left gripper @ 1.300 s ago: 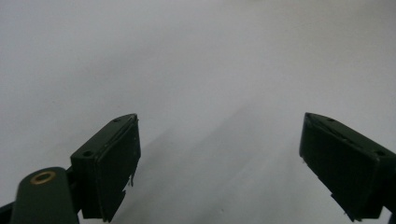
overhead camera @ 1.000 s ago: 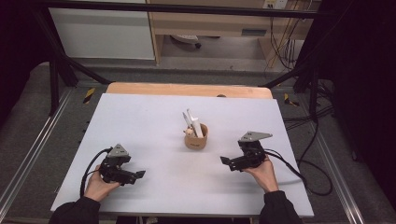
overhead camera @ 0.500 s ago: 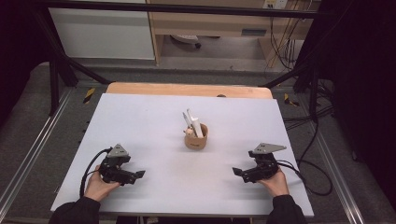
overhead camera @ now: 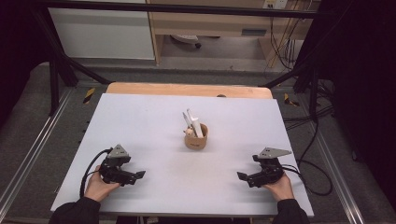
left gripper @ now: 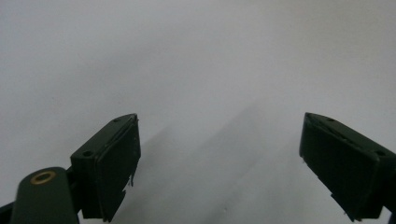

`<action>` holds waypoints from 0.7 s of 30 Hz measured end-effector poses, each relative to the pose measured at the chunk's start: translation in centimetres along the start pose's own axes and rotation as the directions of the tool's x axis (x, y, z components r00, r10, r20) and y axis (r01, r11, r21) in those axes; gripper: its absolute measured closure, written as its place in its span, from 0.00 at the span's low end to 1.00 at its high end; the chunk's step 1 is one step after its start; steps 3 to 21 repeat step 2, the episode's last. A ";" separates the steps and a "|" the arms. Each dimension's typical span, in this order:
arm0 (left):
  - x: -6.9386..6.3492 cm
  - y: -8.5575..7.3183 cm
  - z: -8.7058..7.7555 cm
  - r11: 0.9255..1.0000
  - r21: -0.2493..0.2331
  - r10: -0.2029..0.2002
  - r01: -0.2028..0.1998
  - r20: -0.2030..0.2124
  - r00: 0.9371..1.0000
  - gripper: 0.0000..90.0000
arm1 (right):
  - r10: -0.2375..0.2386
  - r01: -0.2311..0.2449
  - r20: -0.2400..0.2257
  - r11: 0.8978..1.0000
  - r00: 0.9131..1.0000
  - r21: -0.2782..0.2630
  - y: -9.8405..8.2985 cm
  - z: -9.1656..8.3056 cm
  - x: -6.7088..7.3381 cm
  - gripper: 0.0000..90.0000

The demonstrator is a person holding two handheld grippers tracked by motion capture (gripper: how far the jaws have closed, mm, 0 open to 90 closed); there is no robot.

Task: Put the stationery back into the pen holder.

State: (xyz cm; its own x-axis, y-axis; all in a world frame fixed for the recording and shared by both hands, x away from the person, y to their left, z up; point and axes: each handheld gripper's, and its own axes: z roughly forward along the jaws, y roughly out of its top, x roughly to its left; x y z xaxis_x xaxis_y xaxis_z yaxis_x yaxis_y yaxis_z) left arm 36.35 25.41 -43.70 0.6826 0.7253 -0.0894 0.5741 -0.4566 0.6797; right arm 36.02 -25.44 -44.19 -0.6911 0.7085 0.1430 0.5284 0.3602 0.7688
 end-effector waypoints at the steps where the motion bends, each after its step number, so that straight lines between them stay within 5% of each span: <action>1: 0.0 0.0 0.0 1.000 0.000 0.000 0.000 0.001 1.000 0.14 | 0.002 -0.002 0.000 1.000 1.000 0.002 0.0 0.0 0.0 0.00; 21: 0.0 0.0 0.0 1.000 0.000 0.002 -0.002 0.000 1.000 0.14 | 0.001 -0.001 -0.001 1.000 1.000 0.003 0.0 0.0 0.0 0.00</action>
